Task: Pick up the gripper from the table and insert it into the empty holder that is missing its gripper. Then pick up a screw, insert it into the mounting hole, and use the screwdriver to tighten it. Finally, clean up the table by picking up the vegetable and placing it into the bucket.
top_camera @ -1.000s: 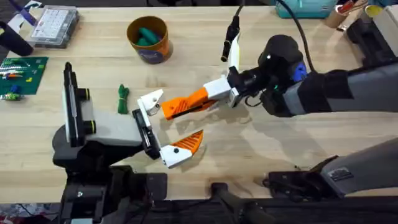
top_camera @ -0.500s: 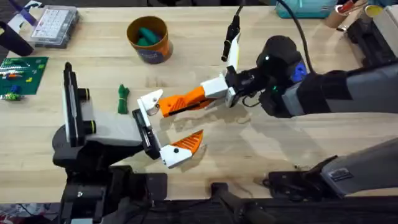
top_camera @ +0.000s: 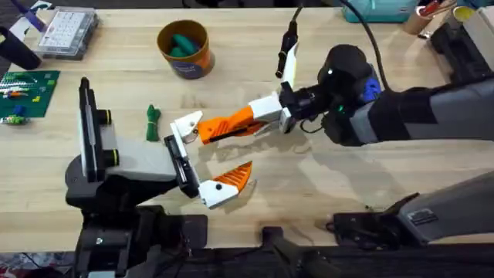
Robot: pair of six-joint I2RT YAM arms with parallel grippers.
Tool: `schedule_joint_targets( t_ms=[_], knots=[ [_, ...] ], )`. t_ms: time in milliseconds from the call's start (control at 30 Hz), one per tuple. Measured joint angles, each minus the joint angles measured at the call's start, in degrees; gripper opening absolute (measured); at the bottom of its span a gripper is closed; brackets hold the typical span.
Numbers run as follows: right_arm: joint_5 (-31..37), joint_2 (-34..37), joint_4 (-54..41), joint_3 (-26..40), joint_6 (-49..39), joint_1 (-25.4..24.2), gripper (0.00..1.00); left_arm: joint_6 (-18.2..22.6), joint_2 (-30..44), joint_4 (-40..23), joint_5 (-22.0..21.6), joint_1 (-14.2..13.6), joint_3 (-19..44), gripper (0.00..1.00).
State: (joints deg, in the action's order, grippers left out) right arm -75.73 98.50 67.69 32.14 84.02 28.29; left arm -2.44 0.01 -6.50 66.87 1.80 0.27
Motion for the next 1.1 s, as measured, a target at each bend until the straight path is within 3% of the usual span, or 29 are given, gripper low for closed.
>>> schedule_joint_targets(
  t_ms=[1100],
  knots=[
    [4.14, 0.00, 0.02, 0.00, 0.01, 1.85, 0.017, -0.02, 0.00, 0.01, -0.07, 0.00, 0.00, 0.988]
  ],
)
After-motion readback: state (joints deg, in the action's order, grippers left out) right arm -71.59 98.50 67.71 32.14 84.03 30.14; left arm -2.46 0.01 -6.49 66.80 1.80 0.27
